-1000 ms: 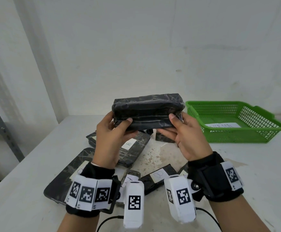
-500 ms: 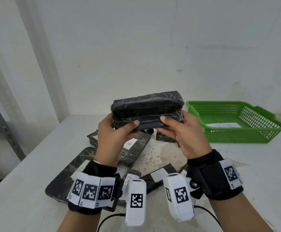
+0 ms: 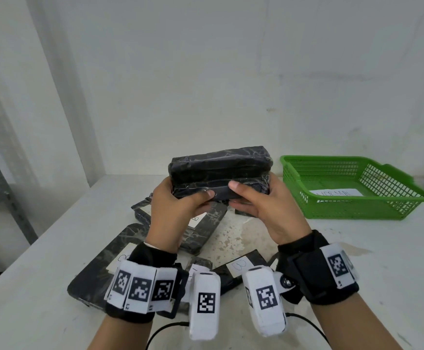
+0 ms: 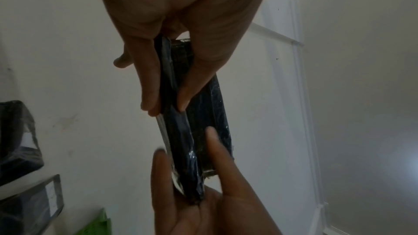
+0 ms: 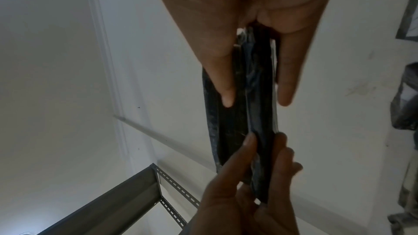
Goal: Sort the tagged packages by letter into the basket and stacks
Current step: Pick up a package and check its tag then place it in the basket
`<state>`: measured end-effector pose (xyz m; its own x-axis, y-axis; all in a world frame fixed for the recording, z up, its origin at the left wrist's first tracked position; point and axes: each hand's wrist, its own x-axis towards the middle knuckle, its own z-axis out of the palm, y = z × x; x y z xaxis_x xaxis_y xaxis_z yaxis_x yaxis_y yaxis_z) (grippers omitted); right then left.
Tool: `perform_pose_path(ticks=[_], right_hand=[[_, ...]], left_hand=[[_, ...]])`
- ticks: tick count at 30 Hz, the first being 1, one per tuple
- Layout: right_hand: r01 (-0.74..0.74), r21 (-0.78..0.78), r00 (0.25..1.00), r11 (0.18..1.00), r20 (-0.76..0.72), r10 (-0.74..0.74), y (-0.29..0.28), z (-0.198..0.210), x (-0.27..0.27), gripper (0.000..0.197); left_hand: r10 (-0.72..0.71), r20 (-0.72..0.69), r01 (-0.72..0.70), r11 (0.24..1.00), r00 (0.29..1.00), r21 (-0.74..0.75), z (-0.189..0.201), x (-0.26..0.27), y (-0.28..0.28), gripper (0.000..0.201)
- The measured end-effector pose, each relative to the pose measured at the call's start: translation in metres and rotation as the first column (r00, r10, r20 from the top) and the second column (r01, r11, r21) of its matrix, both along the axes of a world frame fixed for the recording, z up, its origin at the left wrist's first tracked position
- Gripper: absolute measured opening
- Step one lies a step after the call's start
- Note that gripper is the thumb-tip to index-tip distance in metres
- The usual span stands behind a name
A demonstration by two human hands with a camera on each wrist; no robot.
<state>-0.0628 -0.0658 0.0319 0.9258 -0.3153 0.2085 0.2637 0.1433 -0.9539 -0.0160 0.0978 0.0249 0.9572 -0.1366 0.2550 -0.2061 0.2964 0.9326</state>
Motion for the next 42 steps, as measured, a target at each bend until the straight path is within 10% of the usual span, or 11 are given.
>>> perform_pose_path(ticks=[3,6,8,14,26,30,42], right_hand=[[0.062,-0.208,0.996,0.976,-0.049,-0.073,-0.002,-0.001,-0.001,0.028],[0.195,-0.370,0.975,0.908,-0.027,-0.220,-0.002,-0.005,-0.001,0.064],[0.258,-0.366,0.962,0.894,0.008,-0.275,-0.001,-0.005,-0.001,0.073],[0.244,-0.191,0.968,0.951,-0.013,-0.251,-0.004,0.003,-0.004,0.022],[0.266,-0.246,0.962,0.932,0.006,-0.273,-0.009,0.006,-0.004,0.050],[0.266,-0.231,0.963,0.936,0.017,-0.269,-0.012,-0.004,0.002,0.026],[0.355,-0.370,0.931,0.859,0.226,-0.287,0.000,-0.010,0.007,0.036]], left_hand=[[-0.022,-0.042,0.023,1.000,0.999,0.004,-0.002,0.005,0.004,0.034],[-0.032,-0.038,0.033,0.999,0.999,0.035,-0.006,0.007,0.004,0.037],[0.005,-0.035,-0.003,0.999,0.999,0.049,-0.010,0.010,0.005,0.041],[0.204,0.048,-0.210,0.954,0.978,0.214,-0.016,0.017,0.014,0.053],[0.199,0.198,-0.245,0.938,0.960,0.246,0.001,-0.001,0.015,0.064],[0.148,0.123,-0.169,0.968,0.981,0.187,0.001,0.005,0.016,0.077],[0.117,0.089,-0.125,0.988,0.989,0.086,-0.002,0.002,0.010,0.042]])
